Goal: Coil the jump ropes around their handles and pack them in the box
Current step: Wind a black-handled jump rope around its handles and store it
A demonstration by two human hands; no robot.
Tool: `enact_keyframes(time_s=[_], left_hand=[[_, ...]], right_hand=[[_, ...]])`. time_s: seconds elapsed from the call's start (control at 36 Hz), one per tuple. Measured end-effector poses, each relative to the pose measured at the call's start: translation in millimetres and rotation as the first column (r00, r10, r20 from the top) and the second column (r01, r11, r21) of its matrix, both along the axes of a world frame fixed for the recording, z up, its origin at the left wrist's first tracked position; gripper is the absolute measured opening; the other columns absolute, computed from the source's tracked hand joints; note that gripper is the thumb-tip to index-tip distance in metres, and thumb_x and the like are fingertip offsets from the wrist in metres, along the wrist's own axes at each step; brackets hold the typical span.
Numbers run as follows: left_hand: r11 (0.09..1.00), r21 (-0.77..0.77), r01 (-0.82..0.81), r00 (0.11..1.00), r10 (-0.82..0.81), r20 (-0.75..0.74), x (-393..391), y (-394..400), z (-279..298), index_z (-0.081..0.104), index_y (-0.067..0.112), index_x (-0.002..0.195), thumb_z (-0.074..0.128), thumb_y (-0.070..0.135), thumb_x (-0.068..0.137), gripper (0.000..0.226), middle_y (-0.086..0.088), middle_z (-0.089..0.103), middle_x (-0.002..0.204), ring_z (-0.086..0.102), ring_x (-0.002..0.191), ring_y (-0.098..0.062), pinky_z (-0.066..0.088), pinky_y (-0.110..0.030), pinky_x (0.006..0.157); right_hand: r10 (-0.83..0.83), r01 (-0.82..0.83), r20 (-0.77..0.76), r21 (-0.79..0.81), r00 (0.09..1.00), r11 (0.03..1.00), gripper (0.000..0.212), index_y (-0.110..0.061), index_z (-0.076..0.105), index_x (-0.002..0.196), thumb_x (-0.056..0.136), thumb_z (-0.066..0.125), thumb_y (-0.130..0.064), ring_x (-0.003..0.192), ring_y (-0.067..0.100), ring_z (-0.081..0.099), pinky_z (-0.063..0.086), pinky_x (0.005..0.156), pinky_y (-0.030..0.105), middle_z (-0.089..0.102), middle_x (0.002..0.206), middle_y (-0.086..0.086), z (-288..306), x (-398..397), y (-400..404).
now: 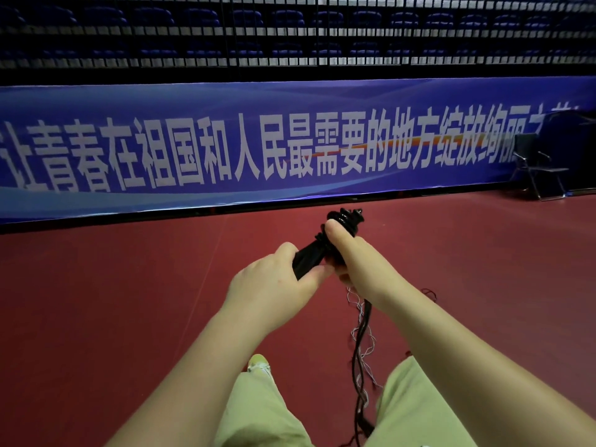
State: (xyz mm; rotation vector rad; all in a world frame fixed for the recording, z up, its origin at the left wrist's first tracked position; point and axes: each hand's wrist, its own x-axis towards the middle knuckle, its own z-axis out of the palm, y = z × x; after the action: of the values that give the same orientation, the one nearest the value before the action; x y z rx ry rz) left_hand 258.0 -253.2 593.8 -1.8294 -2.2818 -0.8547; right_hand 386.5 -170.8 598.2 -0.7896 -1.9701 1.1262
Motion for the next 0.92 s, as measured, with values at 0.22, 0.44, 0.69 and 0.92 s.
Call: enact_keyframes(time_s=[0.22,0.44,0.69,0.92], left_hand=[[0.588,0.098,0.803,0.136,-0.340,0.931,-12.8,-2.7,-8.2,0.068,0.018,0.104,0.069,0.072,0.064,0.068,-0.009,0.072,0.097,0.067,0.089,-0.026,0.053,-0.038,0.079],[0.376,0.434,0.818,-0.460,-0.024,0.888,9.6,3.9,-22.0,0.064,0.005,0.099,0.042,0.073,0.081,0.074,-0.006,0.063,0.074,0.061,0.060,-0.018,0.048,-0.025,0.055],[0.686,0.171,0.708,-0.176,-0.063,0.982,-1.1,-6.3,-3.3,0.060,0.011,0.077,0.033,0.073,0.076,0.067,-0.001,0.051,0.060,0.048,0.044,-0.012,0.019,-0.020,0.041],[0.904,0.016,0.427,0.479,-0.241,0.844,-1.1,-15.7,16.4,0.062,0.012,0.084,0.020,0.061,0.095,0.066,-0.002,0.059,0.061,0.051,0.048,-0.016,0.030,-0.023,0.046]], right_hand=[[0.145,-0.186,-0.224,-0.175,0.964,0.967,0.055,-0.022,0.061,0.079,0.052,0.047,-0.068,0.071,0.020,0.056,0.039,0.073,0.033,0.065,0.065,-0.003,-2.7,10.3,6.9],[0.248,-0.285,-0.210,-0.173,0.946,0.943,0.052,-0.015,0.054,0.077,0.066,0.039,-0.063,0.043,0.004,0.050,0.037,0.048,0.017,0.055,0.052,-0.007,-2.0,15.4,7.3],[0.311,-0.314,-0.054,-0.043,0.949,0.949,0.056,-0.017,0.038,0.065,0.083,0.025,-0.068,0.049,0.014,0.015,0.013,0.050,0.030,0.023,0.057,0.001,6.6,15.9,3.3],[0.277,-0.274,-0.042,0.064,0.960,0.960,0.059,-0.017,0.054,0.065,0.093,0.028,-0.062,0.043,0.009,0.022,0.020,0.042,0.020,0.030,0.054,-0.003,6.5,20.3,6.6]])
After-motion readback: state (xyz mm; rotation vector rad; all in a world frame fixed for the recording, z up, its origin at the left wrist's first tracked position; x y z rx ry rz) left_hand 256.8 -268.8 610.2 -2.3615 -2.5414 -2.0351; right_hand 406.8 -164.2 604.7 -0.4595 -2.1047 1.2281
